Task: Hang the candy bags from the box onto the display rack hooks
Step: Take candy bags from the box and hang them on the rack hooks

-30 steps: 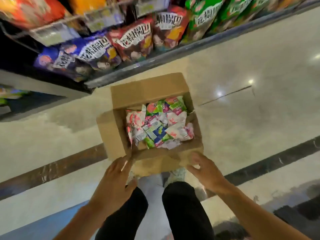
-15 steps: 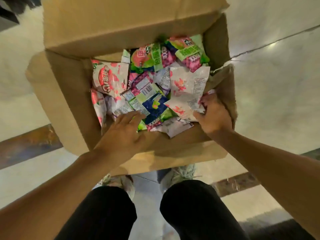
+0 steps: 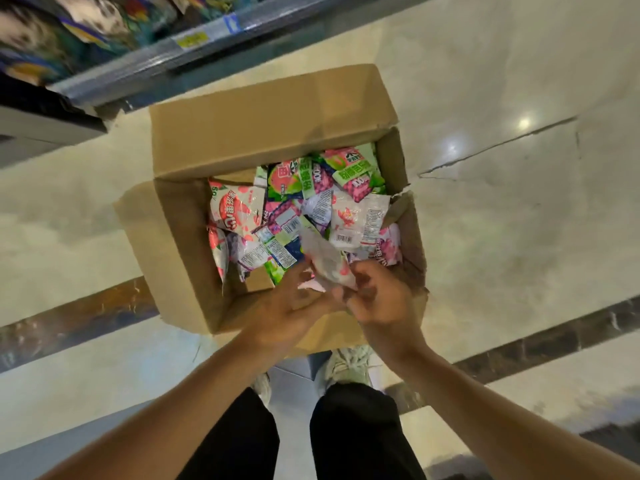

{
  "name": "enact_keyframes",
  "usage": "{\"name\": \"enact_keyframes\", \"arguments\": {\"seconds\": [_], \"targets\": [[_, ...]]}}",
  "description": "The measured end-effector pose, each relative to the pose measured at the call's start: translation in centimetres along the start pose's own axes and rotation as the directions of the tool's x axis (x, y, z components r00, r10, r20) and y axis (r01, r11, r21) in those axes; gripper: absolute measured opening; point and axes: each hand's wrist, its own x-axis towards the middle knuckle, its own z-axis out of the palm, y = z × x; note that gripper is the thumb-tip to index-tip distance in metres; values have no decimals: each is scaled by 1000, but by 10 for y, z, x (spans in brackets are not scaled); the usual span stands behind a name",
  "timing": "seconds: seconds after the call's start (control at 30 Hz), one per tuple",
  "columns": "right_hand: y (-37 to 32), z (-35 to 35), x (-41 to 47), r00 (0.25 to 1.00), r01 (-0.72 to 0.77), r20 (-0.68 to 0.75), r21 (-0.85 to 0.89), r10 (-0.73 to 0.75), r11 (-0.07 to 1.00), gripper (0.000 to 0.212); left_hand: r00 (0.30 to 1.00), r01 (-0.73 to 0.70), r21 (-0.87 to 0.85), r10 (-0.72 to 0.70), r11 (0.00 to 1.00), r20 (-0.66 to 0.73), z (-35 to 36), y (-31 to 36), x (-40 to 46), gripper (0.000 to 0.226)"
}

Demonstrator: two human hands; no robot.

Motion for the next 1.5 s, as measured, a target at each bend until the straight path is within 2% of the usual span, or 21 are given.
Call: {"name": "enact_keyframes", "arguments": {"seconds": [0.03,0.1,0.2,0.3,0.33,0.37,0.43,0.5,0.57,0.63,0.7,0.73,0.87,0.97,1.07,1.23,1.37,1.43,1.5], "targets": [[-7,7,-3,998,53,17,16,-53,998,24,1000,-2,-80,0,997,-29,6,4,1,74],[-13,21,-5,993,114,1,54,-114,992,25,997,-47,-156,36,987,-74,14,12,1,74],[-16,40,2,992,124,1,144,-125,982,37,975,-101,-264,43,959,-216,16,14,10,59],[-17,45,7,979,119,132,238,-153,964,46,923,-116,-382,-43,917,-383,2,8,21,24],[-14,44,9,970,107,192,217,-150,970,47,905,-120,-395,-63,911,-420,-5,3,25,16],[-12,41,11,958,94,253,174,-137,980,45,896,-122,-384,-65,915,-440,-13,-2,27,17],[-7,35,16,948,76,302,95,-102,993,41,897,-119,-314,-34,942,-441,-26,-11,27,24],[2,27,30,972,12,233,89,-33,996,35,900,-96,-272,-33,957,-434,-37,-17,28,22],[15,14,52,975,-192,151,203,163,960,34,909,-62,-270,-57,961,-413,-46,-20,30,20],[28,0,78,927,-375,95,253,363,892,28,928,-30,-270,-74,962,-366,-51,-22,32,19],[45,-9,102,912,-401,-10,187,410,897,13,941,-12,-237,-70,971,-332,-53,-25,35,21],[50,-11,111,912,-393,-62,142,405,908,13,947,-13,-217,-58,976,-316,-53,-28,37,25],[70,1,134,906,-392,-138,84,400,916,45,959,-44,-182,-10,982,-283,-48,-41,49,33],[82,15,140,891,-397,-227,31,393,917,48,964,-74,-160,29,984,-266,-40,-51,57,27],[88,23,134,894,-351,-281,44,349,935,42,963,-92,-165,45,982,-267,-34,-61,61,24],[91,26,109,915,-290,-273,65,297,955,37,967,-74,-158,32,985,-254,-32,-69,55,25],[76,26,84,929,-266,-282,-57,240,962,33,965,-75,-122,41,990,-261,-33,-60,42,34],[61,28,69,941,-263,-233,-41,246,964,35,968,-83,-121,51,989,-247,-32,-54,37,34],[46,35,53,962,-248,-114,3,247,969,36,973,-97,-124,67,988,-222,-29,-45,31,28]]}}
